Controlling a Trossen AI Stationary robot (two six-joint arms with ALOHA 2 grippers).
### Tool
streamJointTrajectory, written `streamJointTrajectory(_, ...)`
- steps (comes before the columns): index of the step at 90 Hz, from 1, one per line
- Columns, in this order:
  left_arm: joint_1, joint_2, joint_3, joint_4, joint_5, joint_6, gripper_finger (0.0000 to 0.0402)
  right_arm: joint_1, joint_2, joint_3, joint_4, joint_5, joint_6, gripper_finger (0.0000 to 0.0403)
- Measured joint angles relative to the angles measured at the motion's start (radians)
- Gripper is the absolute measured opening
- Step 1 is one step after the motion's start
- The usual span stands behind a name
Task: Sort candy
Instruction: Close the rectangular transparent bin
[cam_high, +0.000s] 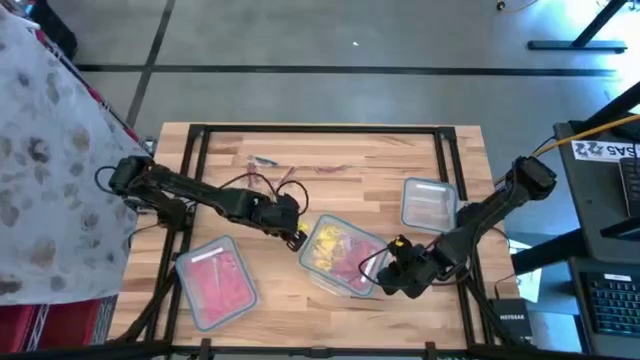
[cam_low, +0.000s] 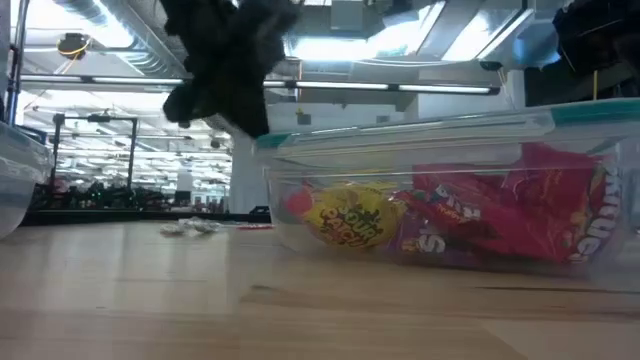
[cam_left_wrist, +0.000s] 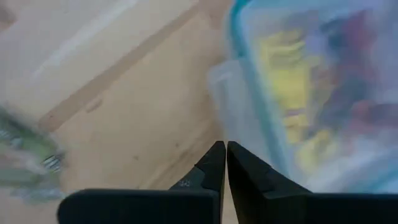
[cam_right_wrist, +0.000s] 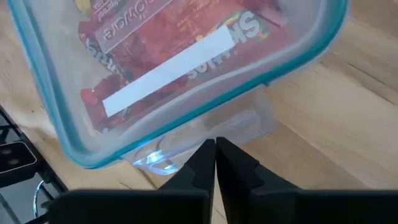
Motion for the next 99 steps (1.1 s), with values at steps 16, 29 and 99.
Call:
streamJointTrajectory(16,0.021,0.043,0.0,0.038,0.036,0.024,0.0,0.0,0.0,0.0,0.003,0.001,0.0,0.0)
streamJointTrajectory(29,0.03,0.099,0.0,0.04,0.044,0.025,0.0,0.0,0.0,0.0,0.004,0.001,-0.01,0.0)
streamJointTrajectory(99,-0.064,0.288,0.0,0.158,0.165,-0.024,0.0001,-0.097,0.107,0.007,0.005,0.014,-0.083,0.0)
